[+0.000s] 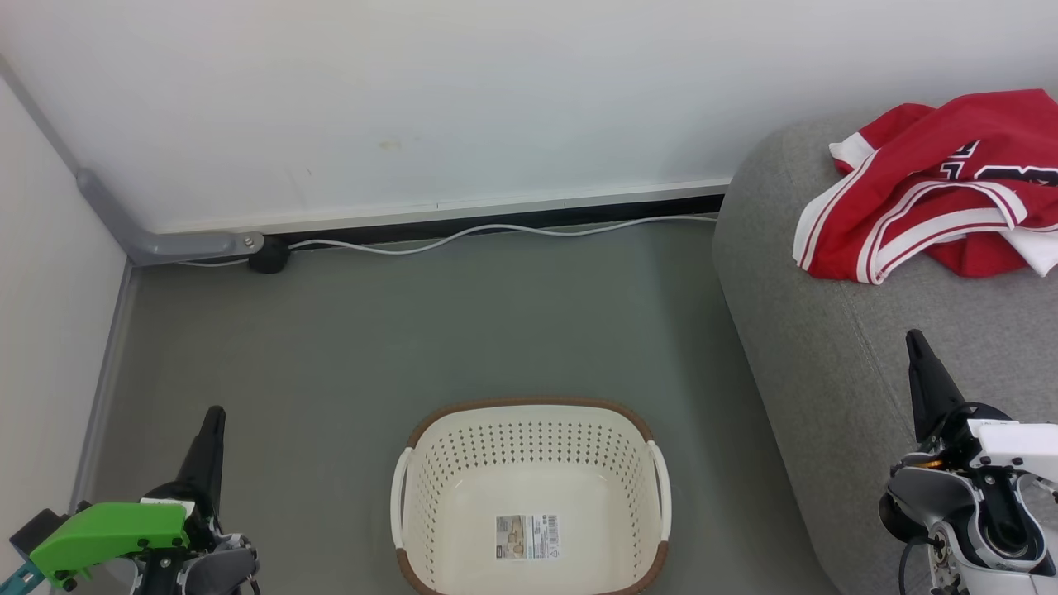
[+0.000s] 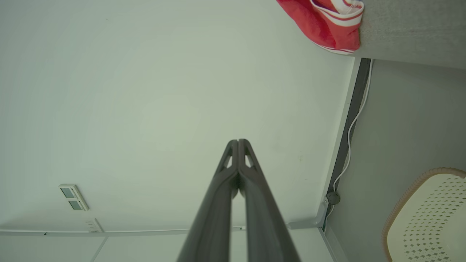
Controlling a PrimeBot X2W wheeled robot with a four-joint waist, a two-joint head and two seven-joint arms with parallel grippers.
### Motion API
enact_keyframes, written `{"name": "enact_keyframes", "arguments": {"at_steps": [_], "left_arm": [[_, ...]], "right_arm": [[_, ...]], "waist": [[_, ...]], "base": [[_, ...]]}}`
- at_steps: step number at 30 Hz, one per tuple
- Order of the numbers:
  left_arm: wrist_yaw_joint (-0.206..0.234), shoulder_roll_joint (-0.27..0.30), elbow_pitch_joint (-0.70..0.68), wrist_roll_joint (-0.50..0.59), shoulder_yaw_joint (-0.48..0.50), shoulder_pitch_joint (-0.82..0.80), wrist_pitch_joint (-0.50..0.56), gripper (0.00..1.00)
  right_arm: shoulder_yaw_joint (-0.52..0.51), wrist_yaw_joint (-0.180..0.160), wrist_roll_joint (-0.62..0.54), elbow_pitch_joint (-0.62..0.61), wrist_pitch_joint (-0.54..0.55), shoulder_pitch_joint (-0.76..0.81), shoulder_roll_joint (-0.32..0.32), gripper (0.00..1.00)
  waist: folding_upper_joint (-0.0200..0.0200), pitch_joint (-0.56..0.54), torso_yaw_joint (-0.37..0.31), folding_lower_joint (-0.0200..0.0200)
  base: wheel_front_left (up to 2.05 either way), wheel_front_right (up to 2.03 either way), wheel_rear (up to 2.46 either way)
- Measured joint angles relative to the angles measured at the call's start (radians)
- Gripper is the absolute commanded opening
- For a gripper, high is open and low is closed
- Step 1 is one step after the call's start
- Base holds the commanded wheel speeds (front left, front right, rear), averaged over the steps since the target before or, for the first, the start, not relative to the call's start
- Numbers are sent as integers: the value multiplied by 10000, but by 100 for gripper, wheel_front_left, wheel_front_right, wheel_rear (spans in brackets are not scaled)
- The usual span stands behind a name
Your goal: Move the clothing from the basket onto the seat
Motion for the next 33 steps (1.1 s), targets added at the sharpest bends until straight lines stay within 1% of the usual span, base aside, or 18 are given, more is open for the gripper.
{"name": "enact_keyframes", "arguments": {"at_steps": [33], "left_arm": [[-19,-6,27,0,25,-9,2,0]], "right_arm": [[10,0,48,-12,0,0,2,0]], "waist": [[0,0,1,0]], "base": [[0,0,0]]}}
